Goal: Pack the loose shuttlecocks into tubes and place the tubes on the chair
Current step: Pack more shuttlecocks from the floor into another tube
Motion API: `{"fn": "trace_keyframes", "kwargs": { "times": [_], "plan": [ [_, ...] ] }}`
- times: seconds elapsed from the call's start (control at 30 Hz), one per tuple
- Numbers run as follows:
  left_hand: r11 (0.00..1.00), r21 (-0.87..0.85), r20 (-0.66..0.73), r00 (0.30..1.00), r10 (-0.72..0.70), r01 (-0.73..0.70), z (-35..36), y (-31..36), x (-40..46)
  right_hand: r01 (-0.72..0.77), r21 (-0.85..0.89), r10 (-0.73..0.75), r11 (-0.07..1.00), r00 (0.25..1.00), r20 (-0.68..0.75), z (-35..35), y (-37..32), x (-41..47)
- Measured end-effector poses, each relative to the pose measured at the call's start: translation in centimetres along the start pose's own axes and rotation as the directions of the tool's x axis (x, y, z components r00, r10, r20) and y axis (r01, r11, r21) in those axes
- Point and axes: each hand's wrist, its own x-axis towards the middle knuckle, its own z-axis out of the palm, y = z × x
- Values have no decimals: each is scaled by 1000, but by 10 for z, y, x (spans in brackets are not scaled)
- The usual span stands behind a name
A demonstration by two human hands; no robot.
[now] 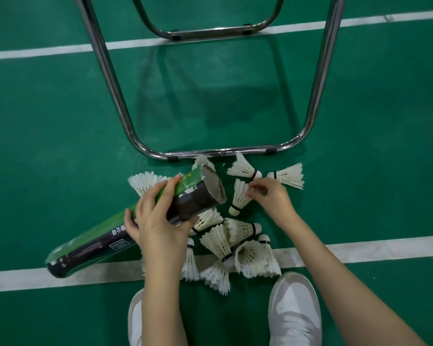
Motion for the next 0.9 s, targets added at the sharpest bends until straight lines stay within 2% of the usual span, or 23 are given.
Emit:
{"fn": "trace_keyframes", "kwargs": {
  "times": [0.27,0.47,0.6,0.77,0.9],
  "plan": [
    [996,83,18,1000,-17,16,16,-2,-7,-66,265,79,962,996,-40,-24,-14,-24],
    [995,99,95,995,-15,6,19,-1,-10,-40,481,114,876,985,-127,-40,-29,-45],
    [996,88,150,989,-8,-5,21,2,-11,27,546,94,837,977,-193,-42,-42,-63],
    [997,69,185,983,5,-18,22,6,-14,23,555,70,832,987,-146,-33,-58,-78],
    [998,63,194,981,14,-27,22,9,-15,-3,572,33,820,999,-42,-22,-64,-85]
  ]
}}
